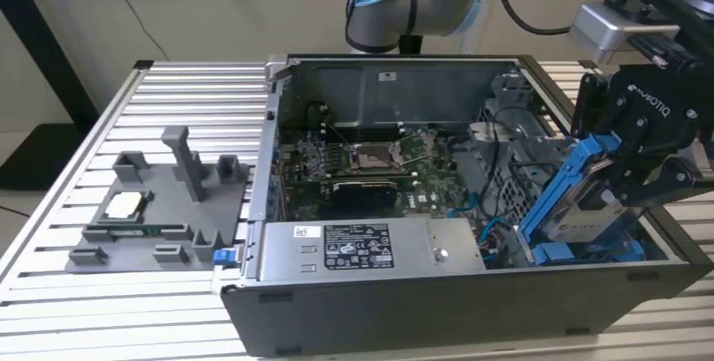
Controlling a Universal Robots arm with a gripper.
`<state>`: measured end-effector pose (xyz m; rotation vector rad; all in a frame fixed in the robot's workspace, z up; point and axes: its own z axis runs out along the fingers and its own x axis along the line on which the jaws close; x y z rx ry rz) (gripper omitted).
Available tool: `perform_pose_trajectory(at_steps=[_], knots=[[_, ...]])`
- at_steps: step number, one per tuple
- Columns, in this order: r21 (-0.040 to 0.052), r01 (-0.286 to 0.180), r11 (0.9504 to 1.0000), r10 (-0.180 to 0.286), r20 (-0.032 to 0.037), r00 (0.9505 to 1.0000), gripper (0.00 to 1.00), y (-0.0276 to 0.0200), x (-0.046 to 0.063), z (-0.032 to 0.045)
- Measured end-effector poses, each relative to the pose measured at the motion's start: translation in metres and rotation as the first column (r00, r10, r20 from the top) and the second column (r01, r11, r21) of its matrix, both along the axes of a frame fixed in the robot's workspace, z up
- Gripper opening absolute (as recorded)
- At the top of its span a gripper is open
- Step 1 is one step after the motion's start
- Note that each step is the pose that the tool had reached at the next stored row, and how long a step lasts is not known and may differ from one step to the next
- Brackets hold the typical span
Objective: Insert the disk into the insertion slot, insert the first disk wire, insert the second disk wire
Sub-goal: 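Insert the disk into the insertion slot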
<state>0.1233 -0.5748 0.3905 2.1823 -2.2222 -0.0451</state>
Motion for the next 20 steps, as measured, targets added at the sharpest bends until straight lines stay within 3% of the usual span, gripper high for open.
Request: perform_pose_trajectory(at_steps=[7, 8, 16, 20], knots=[[0.0001, 0.000, 1.0000, 0.000, 0.0000, 1.0000, 0.35, 0.0000, 0.0000, -0.0002], [0.0004, 0.000, 1.0000, 0.000, 0.0000, 1.0000, 0.41, 0.0000, 0.0000, 0.0000], [0.0001, 0.000, 1.0000, 0.000, 0.0000, 1.0000, 0.41, 0.0001, 0.0000, 0.0023], [0.0009, 0.000, 1.0000, 0.000, 0.0000, 1.0000, 0.49, 0.0002, -0.0001, 0.0023]])
